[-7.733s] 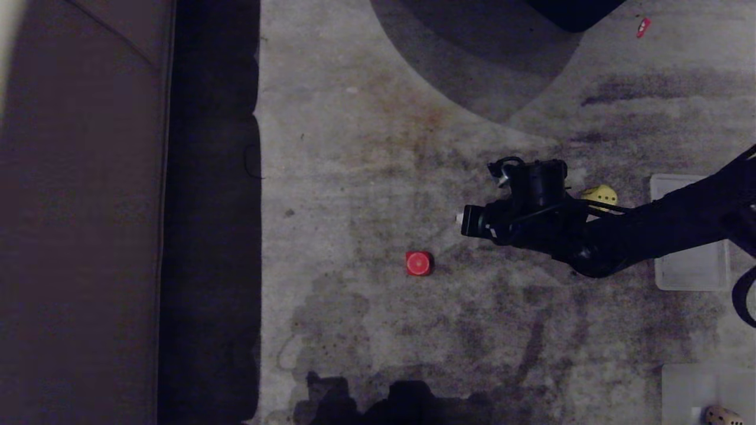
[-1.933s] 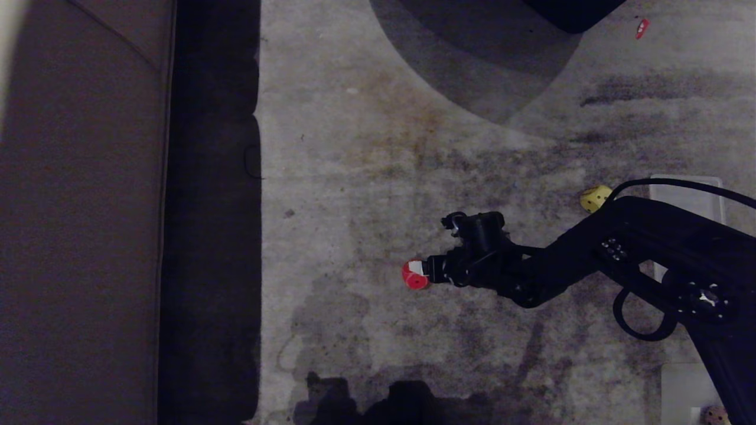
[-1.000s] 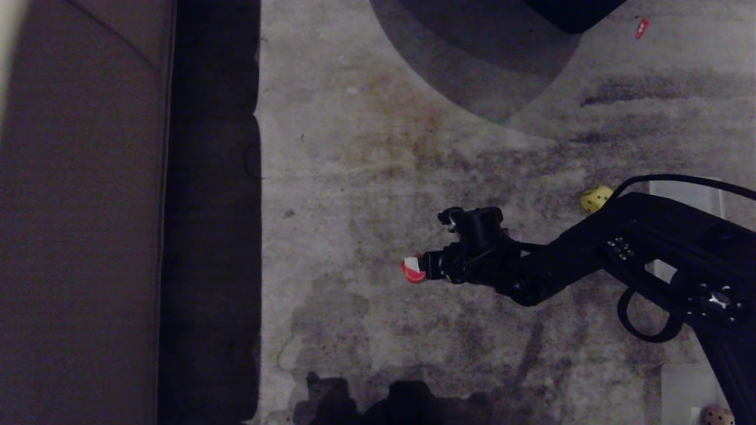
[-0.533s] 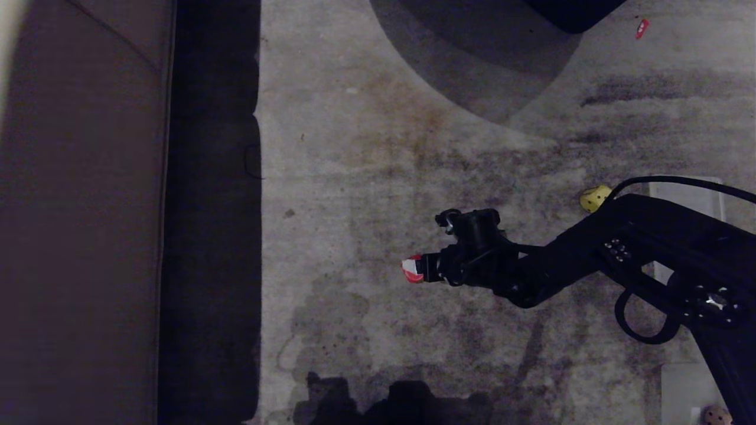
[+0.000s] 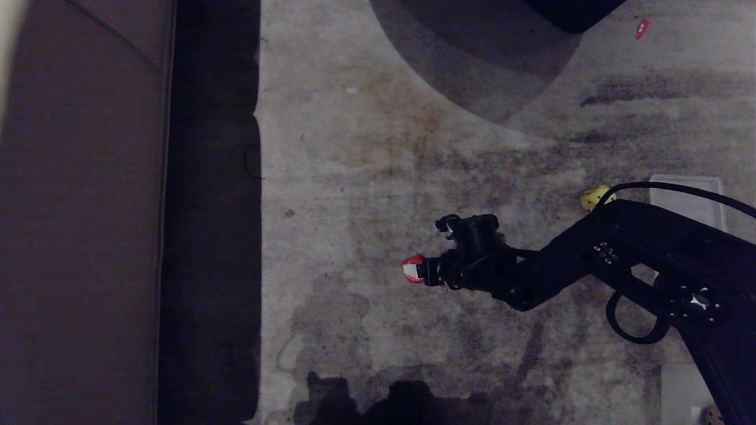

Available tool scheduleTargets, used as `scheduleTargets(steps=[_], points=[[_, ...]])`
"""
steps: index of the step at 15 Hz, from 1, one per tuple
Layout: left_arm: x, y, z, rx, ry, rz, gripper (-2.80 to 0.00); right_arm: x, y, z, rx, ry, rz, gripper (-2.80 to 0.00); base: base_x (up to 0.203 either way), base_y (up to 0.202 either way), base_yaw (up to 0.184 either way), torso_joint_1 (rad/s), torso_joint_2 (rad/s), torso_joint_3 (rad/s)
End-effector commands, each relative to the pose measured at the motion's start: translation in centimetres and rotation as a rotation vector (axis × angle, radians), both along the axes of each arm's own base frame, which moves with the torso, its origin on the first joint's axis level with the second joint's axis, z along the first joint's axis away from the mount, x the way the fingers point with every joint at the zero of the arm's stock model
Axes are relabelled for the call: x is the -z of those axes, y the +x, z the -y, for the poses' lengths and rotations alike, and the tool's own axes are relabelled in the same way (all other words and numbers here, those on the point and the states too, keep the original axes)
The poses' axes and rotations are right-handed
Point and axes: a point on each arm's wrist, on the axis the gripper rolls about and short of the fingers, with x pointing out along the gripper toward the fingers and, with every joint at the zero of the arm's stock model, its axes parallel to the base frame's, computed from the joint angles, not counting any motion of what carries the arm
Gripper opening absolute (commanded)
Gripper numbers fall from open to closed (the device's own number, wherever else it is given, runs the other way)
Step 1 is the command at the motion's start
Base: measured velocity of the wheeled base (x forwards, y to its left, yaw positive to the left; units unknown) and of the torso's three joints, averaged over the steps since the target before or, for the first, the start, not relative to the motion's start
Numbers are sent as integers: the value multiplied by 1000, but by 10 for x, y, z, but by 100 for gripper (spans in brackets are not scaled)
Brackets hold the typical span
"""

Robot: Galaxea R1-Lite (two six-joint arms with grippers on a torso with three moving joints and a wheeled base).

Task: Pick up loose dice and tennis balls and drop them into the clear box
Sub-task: Pick up toys out of the box

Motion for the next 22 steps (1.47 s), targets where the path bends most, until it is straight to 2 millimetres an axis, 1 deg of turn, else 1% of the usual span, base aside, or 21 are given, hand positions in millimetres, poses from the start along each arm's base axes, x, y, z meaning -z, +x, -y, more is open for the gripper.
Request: scheduleTargets(steps=[1,3,7,10,12,14,15,18,22], points=[[0,0,0,-1,0,-2,-280,11,3,0,3,-7,-14,0,0,0,0,0,0,0],[0,0,0,-1,0,-3,-280,12,6,0,7,-3,-7,0,0,0,0,0,0,0],[0,0,0,-1,0,-3,-280,16,11,11,32,-11,-11,0,0,0,0,0,0,0],[0,0,0,-2,0,-3,-280,18,13,12,33,-13,-9,0,0,0,0,0,0,0],[0,0,0,-1,0,-2,-280,26,14,12,31,-29,-16,0,0,0,0,0,0,0],[0,0,0,-1,0,-2,-280,27,15,12,31,-30,-17,0,0,0,0,0,0,0],[0,0,0,-1,0,-3,-280,28,15,12,29,-31,-13,-280,0,0,0,0,0,0],[0,0,0,-1,0,-2,-280,31,17,13,10,-67,8,-280,0,0,0,0,0,0],[0,0,0,-1,0,-3,-280,29,19,18,20,-64,11,-280,0,0,0,0,0,0]])
